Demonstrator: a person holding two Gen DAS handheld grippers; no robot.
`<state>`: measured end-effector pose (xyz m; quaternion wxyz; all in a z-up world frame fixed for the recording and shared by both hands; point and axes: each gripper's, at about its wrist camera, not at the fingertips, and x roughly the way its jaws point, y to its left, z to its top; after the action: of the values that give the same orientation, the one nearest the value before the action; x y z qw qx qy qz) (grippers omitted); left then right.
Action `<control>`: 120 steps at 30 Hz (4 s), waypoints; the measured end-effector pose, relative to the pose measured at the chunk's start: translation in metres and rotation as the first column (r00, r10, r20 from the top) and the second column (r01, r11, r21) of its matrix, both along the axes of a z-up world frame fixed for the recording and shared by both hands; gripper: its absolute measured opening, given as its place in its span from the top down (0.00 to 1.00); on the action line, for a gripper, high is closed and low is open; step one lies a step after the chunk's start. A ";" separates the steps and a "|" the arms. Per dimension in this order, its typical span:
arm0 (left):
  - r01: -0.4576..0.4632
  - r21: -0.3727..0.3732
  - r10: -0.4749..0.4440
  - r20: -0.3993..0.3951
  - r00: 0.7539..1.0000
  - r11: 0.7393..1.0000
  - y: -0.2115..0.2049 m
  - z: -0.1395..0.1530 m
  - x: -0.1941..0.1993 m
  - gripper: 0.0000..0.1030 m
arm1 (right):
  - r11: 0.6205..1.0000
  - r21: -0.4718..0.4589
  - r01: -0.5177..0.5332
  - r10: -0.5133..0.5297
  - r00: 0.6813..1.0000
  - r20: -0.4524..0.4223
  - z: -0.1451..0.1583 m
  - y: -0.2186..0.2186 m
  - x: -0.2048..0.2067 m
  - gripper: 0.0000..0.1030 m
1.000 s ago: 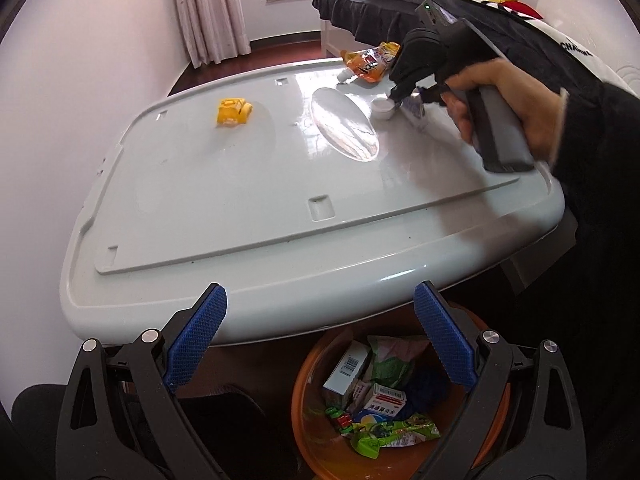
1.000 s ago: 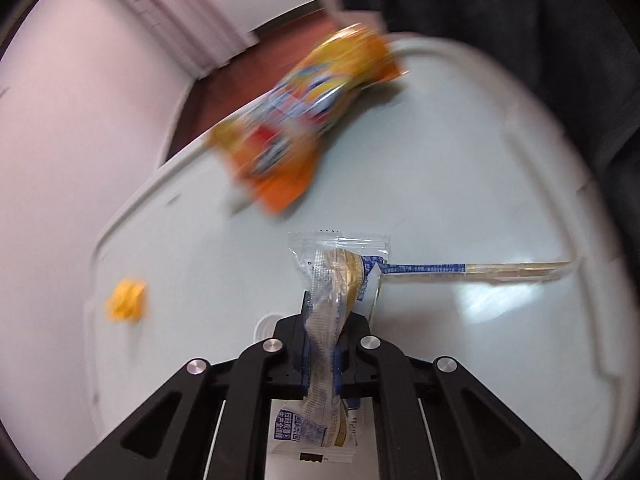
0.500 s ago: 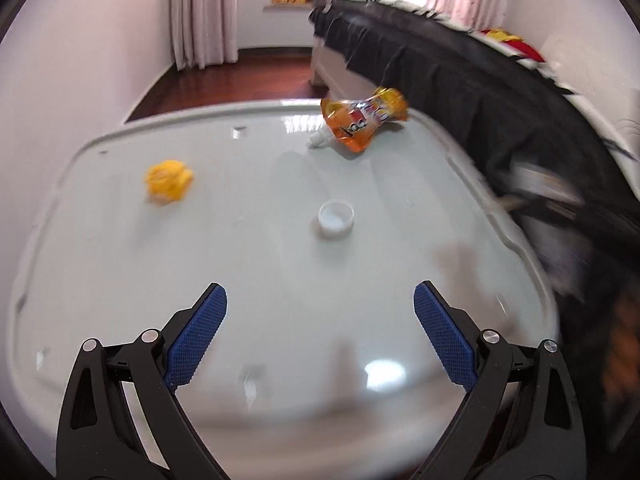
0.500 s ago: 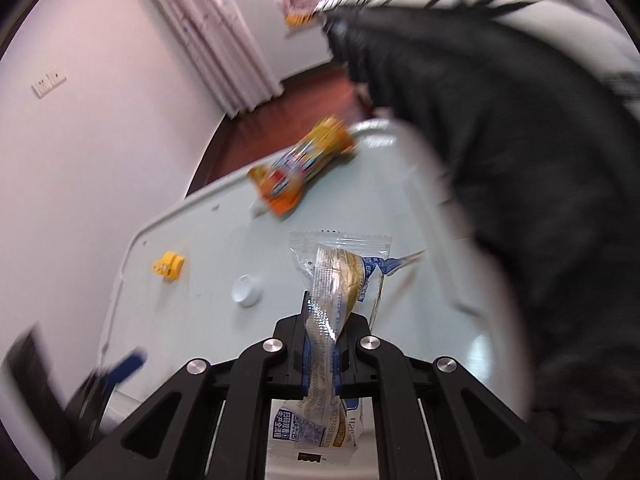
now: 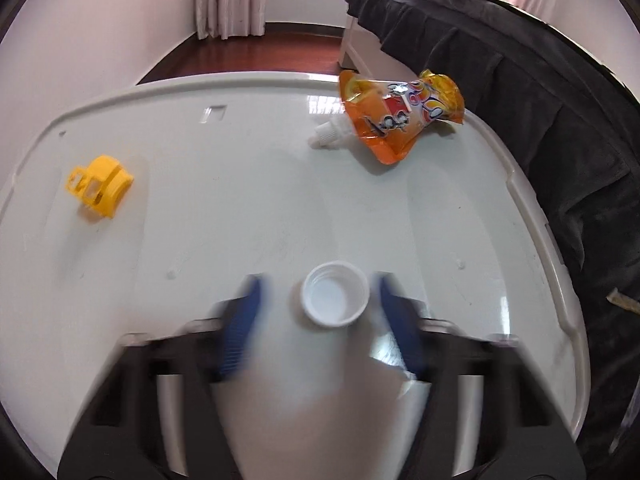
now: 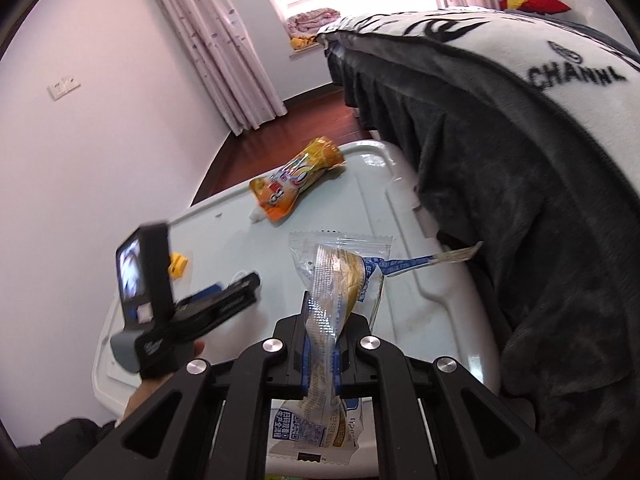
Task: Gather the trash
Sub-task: 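Grasp the clear plastic packet with the right gripper while the left grasps the white bottle cap, then lower the packet and bottle cap into the orange bin and open both grippers, then grasp the orange juice pouch with the right gripper and lift it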
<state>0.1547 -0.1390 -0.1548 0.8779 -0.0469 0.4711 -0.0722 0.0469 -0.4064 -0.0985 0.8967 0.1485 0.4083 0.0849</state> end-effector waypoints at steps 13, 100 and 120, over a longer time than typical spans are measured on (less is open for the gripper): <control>-0.020 0.050 0.019 0.019 1.000 0.999 0.006 0.009 -0.008 0.70 | 0.999 -0.039 -0.021 0.021 1.000 0.004 -0.007 0.012 0.000 0.93; 0.003 0.073 0.011 -0.195 0.981 0.997 0.113 0.048 -0.259 0.13 | 0.916 0.061 -0.396 0.395 0.870 -0.295 0.007 0.075 -0.090 0.11; -0.141 0.205 0.123 0.098 0.988 0.969 0.126 0.091 -0.077 0.10 | 0.998 0.013 -0.061 0.062 0.980 -0.188 0.027 0.075 0.152 0.05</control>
<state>0.0774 -0.0135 -0.0637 0.8998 0.0185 0.4346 0.0349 0.1993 -0.3312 -0.0715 0.8505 0.1465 0.4953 0.0995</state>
